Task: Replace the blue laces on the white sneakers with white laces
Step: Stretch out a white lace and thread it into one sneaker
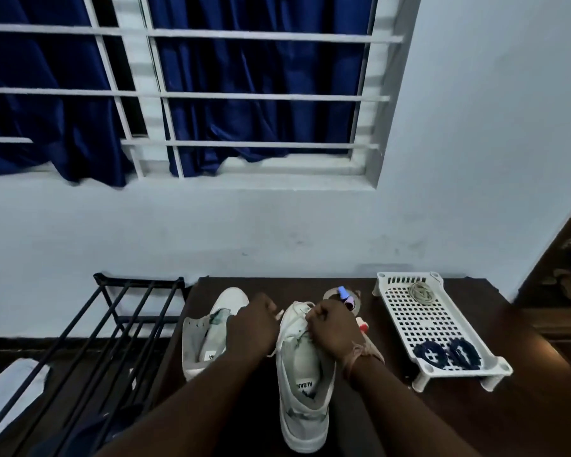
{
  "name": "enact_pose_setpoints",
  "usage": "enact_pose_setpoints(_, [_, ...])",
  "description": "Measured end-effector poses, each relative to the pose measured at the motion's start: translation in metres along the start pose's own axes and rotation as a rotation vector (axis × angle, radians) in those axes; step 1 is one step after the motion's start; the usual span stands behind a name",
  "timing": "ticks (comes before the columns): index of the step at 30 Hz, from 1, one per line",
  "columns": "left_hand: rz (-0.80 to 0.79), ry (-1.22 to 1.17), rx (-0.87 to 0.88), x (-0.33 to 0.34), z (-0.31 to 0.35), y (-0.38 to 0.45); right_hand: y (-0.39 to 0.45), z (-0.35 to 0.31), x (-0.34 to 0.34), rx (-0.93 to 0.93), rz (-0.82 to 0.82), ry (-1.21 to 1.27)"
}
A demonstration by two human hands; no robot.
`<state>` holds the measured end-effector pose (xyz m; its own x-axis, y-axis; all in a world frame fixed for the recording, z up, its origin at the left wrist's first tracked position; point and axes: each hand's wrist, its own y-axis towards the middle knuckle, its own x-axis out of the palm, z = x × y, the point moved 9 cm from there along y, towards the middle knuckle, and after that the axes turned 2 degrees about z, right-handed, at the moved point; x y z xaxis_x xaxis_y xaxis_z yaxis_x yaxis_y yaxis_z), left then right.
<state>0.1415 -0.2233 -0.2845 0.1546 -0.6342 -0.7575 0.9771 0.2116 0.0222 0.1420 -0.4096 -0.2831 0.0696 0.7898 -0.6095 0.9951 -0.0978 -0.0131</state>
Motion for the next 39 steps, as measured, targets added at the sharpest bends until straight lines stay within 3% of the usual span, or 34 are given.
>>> enact_pose_setpoints(7, [-0.069,-0.127,-0.064,0.039,0.001,-0.019,-0.008,0.007,0.017,-0.127,0.071,-0.055])
enact_pose_setpoints(11, [-0.116,-0.044,-0.102,0.054,-0.015,-0.02,-0.011,0.007,0.025,-0.227,0.024,-0.204])
enact_pose_setpoints(15, [-0.19,-0.191,-0.141,0.063,-0.033,-0.021,-0.007,0.018,0.031,-0.233,-0.059,-0.303])
enact_pose_setpoints(25, [-0.283,-0.55,-0.293,0.08,-0.05,-0.027,-0.006,0.025,0.042,-0.286,-0.022,-0.353])
enact_pose_setpoints(39, [-0.378,-0.58,-0.373,0.096,-0.056,-0.019,-0.005,0.028,0.048,-0.267,0.033,-0.377])
